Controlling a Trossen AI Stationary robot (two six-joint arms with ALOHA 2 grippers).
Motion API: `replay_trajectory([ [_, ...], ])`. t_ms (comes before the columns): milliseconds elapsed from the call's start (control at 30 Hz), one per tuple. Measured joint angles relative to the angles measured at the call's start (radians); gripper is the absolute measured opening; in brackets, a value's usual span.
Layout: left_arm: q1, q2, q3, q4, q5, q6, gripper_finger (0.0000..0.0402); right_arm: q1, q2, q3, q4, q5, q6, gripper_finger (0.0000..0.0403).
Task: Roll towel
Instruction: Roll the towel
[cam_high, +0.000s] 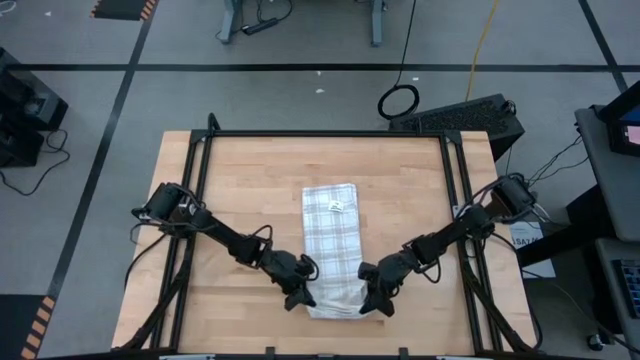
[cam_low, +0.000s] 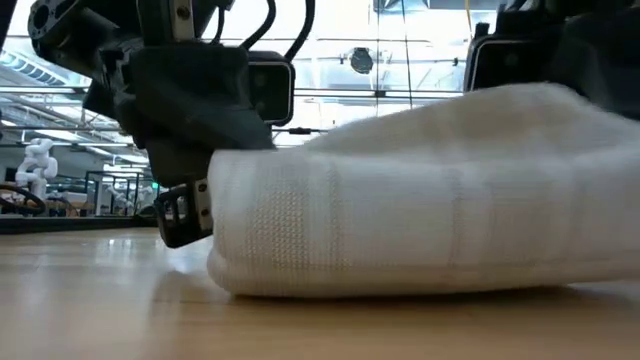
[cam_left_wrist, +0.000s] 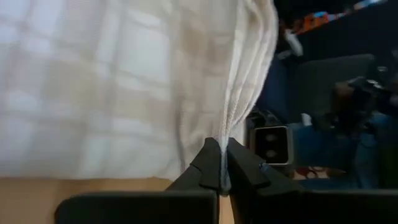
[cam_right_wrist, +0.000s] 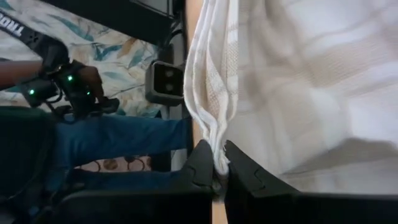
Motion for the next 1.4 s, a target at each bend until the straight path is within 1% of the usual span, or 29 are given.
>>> replay_trajectory([
  [67, 0.0, 0.014, 0.001, -0.025, -0.006, 0.001, 0.0013, -0.014, 0.0, 0.0, -0.023, 0.001, -0.008, 0.0001],
  [200, -0.002, 0.038, -0.001, -0.002, -0.011, 0.002, 0.0014, -0.037, 0.0, 0.0, -0.113, 0.026, -0.027, 0.0001],
  [367, -0.005, 0.045, -0.001, -0.004, -0.094, 0.016, 0.0016, -0.051, 0.0, 0.0, -0.153, 0.04, -0.07, 0.0002],
  [433, -0.004, 0.045, -0.001, -0.005, -0.106, 0.022, 0.0016, -0.051, 0.0, 0.0, -0.179, 0.06, -0.07, 0.0003],
  [533, -0.002, 0.046, -0.002, 0.01, -0.079, 0.017, 0.0016, -0.051, -0.001, 0.0, -0.171, 0.046, -0.085, 0.0006],
  [633, 0.0, 0.028, -0.004, 0.056, -0.019, -0.009, 0.0013, -0.051, -0.023, 0.0, -0.142, -0.016, -0.076, 0.0004],
  [767, 0.006, -0.069, 0.008, 0.056, -0.011, -0.009, 0.0008, -0.063, -0.094, 0.0, -0.146, -0.02, -0.05, 0.0003],
  [800, 0.011, -0.1, 0.01, 0.034, -0.024, 0.005, 0.0008, -0.07, -0.117, 0.0, -0.146, -0.017, -0.057, 0.0003],
  [900, 0.028, -0.196, 0.006, -0.134, -0.103, 0.091, 0.0008, -0.102, -0.194, 0.001, -0.194, 0.012, -0.079, 0.0002],
  [1000, 0.047, -0.31, 0.007, -0.318, -0.19, 0.173, 0.0007, -0.133, -0.262, 0.0, -0.29, 0.065, -0.118, 0.0002],
  [1100, 0.056, -0.397, 0.008, -0.449, -0.245, 0.235, 0.0007, -0.155, -0.334, 0.001, -0.363, 0.122, -0.13, 0.0002],
  [1167, 0.056, -0.435, 0.008, -0.476, -0.251, 0.252, 0.0007, -0.161, -0.37, 0.002, -0.38, 0.133, -0.13, 0.0002],
  [1233, 0.039, -0.448, 0.01, -0.468, -0.248, 0.254, 0.0007, -0.157, -0.393, 0.003, -0.385, 0.131, -0.113, 0.0002],
  [1300, 0.013, -0.442, 0.01, -0.461, -0.254, 0.254, 0.0007, -0.143, -0.399, 0.004, -0.38, 0.129, -0.078, 0.0001],
  [1400, -0.025, -0.395, 0.011, -0.42, -0.264, 0.218, 0.0007, -0.116, -0.387, 0.004, -0.368, 0.127, -0.045, 0.0002],
])
